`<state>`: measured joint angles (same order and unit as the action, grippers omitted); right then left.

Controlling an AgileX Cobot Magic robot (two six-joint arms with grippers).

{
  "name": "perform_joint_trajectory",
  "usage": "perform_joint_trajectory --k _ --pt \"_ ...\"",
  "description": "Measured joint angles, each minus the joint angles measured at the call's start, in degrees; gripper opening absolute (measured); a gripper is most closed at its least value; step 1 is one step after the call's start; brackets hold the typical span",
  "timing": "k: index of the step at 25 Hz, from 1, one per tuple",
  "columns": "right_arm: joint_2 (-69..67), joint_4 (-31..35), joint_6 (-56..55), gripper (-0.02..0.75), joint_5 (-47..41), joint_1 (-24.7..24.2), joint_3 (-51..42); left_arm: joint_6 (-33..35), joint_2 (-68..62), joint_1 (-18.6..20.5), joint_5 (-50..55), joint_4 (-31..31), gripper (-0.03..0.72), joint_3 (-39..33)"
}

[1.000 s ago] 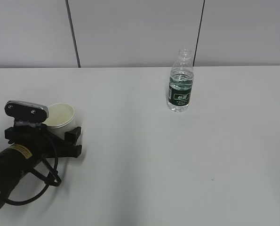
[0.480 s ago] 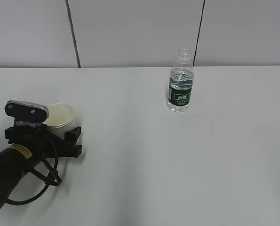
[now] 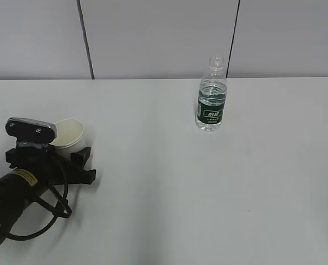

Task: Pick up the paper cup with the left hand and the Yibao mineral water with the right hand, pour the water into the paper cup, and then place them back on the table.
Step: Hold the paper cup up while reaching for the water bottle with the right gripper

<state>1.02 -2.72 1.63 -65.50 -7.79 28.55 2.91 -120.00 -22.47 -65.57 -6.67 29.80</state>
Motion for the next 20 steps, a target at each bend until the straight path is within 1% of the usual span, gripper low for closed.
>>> perform_joint_trajectory --k 11,15,20 --pt "0.0 0.0 0.0 0.585 0.0 0.0 0.0 0.0 0.0 0.0 0.0 0.2 0.423 0.0" --pt "0.0 0.0 0.0 0.585 0.0 0.0 0.0 0.0 0.6 0.0 0.1 2.6 0.423 0.0" --pt "0.0 0.0 0.0 0.585 0.0 0.0 0.0 0.0 4.8 0.0 0.3 5.0 0.423 -0.4"
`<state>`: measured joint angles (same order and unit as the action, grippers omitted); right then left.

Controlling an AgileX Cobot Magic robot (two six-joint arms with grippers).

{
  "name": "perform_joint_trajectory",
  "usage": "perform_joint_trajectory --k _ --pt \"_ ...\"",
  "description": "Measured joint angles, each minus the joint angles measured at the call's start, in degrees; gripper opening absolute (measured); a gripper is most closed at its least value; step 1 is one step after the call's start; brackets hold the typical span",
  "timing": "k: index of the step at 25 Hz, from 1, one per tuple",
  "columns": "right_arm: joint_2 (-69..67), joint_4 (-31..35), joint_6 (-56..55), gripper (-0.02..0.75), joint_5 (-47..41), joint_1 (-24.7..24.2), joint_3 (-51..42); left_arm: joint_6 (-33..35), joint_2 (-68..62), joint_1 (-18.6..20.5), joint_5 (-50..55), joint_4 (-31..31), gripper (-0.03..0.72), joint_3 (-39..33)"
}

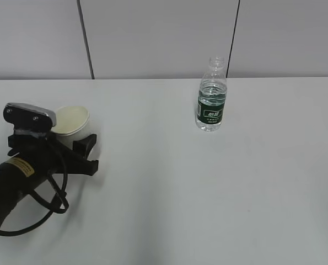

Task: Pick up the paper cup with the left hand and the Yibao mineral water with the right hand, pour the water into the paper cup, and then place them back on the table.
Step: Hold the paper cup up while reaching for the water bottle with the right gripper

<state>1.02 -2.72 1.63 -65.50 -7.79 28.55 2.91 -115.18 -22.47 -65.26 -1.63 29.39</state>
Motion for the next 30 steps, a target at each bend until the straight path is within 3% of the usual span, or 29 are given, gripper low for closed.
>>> perform_joint_trajectory --k 5,14,20,30 --pt "0.0 0.0 0.0 0.585 0.0 0.0 0.0 -0.3 5.3 -0.8 -0.1 1.1 0.421 -3.4" --pt "-2.9 2.4 0.4 0.585 2.2 0.0 0.7 -0.5 12.8 -5.6 3.8 1.6 0.421 -6.8" --pt "-14.7 6.2 2.4 0.585 17.1 0.0 0.8 -0.5 14.2 -6.2 6.2 1.6 0.42 -7.1" --pt "-36.4 6.6 3.4 0.585 57.1 0.0 -1.2 -0.5 14.2 -6.2 6.6 2.1 0.419 -7.2"
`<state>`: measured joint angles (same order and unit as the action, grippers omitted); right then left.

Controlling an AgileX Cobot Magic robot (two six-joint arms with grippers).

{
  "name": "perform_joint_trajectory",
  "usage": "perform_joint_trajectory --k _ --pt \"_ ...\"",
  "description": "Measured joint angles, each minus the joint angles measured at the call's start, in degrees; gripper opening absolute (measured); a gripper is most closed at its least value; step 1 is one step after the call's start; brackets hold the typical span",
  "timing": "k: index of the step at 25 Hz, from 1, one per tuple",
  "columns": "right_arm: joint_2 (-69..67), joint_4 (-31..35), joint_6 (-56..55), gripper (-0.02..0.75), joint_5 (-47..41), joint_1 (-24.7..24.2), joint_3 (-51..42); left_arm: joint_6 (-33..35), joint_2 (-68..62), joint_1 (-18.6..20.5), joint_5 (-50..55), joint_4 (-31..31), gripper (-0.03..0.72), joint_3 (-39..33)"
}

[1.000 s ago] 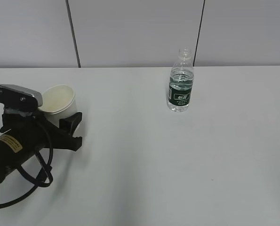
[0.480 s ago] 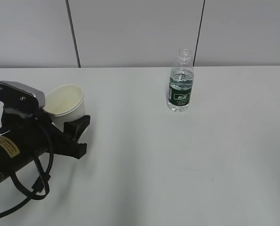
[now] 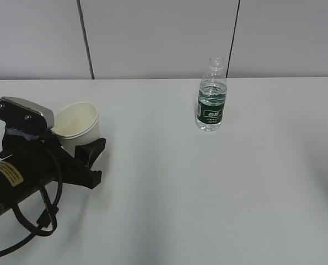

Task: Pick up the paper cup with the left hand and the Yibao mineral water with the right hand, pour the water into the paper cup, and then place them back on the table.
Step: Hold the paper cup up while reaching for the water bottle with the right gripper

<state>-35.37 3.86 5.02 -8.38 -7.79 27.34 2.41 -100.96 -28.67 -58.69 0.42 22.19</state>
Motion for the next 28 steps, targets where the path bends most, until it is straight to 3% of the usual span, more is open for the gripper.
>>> perform_joint_trajectory --k 11,14,20,23,28 --pt "-24.4 0.6 -0.4 0.585 20.4 0.0 -0.1 0.0 0.0 0.0 0.0 0.4 0.419 0.0" --pt "-29.5 -5.9 -5.0 0.585 24.4 0.0 -0.1 0.0 0.0 0.0 0.0 0.4 0.419 0.0" --pt "-38.6 -25.8 -19.7 0.585 36.9 0.0 -0.1 0.0 0.0 0.0 0.0 0.4 0.419 0.0" --pt "-42.7 -28.6 -21.8 0.585 41.2 0.4 -0.1 0.0 0.0 0.0 0.0 0.4 0.419 0.0" --pt "-50.3 -28.9 -22.1 0.585 45.8 5.0 0.8 -0.2 0.0 0.0 0.0 0.4 0.418 0.0"
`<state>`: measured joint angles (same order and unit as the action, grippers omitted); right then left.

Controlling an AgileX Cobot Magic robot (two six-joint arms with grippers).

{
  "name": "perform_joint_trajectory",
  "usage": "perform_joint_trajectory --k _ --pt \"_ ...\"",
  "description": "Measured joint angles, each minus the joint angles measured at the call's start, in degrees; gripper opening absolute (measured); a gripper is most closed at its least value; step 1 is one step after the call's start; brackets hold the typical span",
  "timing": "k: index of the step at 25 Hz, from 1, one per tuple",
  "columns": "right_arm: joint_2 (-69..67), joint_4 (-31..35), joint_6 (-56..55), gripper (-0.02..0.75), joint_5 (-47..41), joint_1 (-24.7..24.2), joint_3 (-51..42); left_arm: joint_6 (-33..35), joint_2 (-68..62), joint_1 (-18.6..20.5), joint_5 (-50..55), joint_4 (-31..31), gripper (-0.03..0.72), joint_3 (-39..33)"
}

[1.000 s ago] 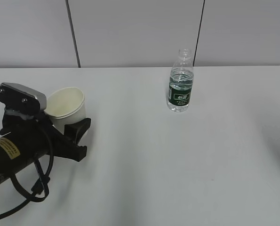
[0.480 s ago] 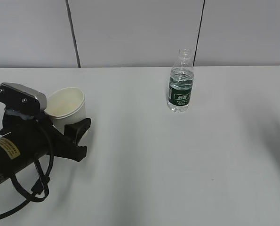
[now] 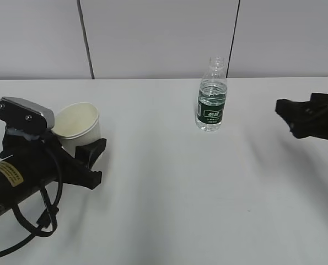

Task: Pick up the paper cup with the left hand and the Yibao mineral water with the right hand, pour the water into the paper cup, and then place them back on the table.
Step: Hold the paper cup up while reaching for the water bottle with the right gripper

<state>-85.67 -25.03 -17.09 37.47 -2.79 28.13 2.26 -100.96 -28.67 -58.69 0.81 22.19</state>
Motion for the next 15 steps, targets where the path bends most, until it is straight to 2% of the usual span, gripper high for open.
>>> perform_joint_trajectory --k 5,10,15 --pt "-7.8 4.3 5.1 0.585 1.0 5.9 3.4 -0.1 0.0 0.0 0.0 0.0 0.418 0.0" --pt "-14.5 12.2 13.6 0.585 2.6 11.8 8.1 -0.1 0.0 0.0 0.0 0.0 0.418 0.0" --pt "-21.6 14.7 16.1 0.587 9.7 13.6 11.7 -0.2 0.0 0.0 0.0 0.0 0.418 0.0"
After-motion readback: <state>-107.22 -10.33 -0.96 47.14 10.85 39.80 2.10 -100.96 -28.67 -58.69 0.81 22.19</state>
